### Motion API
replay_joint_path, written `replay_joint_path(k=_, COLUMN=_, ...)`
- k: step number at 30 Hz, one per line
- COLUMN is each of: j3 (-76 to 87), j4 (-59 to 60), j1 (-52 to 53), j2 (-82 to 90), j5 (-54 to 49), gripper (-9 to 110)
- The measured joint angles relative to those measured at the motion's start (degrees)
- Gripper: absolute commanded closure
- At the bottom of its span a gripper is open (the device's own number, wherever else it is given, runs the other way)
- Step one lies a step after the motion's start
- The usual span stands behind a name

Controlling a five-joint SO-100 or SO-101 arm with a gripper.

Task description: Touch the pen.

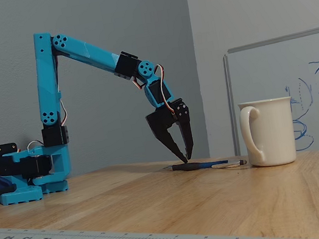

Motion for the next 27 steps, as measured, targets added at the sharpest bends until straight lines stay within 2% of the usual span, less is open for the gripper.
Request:
replay_joint_path(k=3, j3=6.68, j4=0.88, j1=1.85, j2=3.08, j5=2.99, gripper=101)
replay_joint_path(k=5, j3=18.02, j4=8.44, j1=9.76, j2=11.16, j5=4.13, gripper=101)
replay_joint_path(k=7, j3=31.29, j4=17.49, j1=22.85, j2=24.61, j5=4.31, gripper=101)
replay_joint_path(k=9, j3=45.09, j4=23.20, j1=31.20, j2=40.43, j5=4.48, gripper=101)
replay_joint_path(k=16, j3=62.75, j4=26.10, j1=36.04, j2=94.57, j5=4.13, gripper=101)
replay_joint_path(k=19, j3=64.42, j4=26.63, j1=36.30, j2=100.90, j5=4.22, gripper=101)
replay_joint_path(k=27, j3=64.60, j4=26.72, j1=38.85, j2=102.92, j5=4.22, gripper=101)
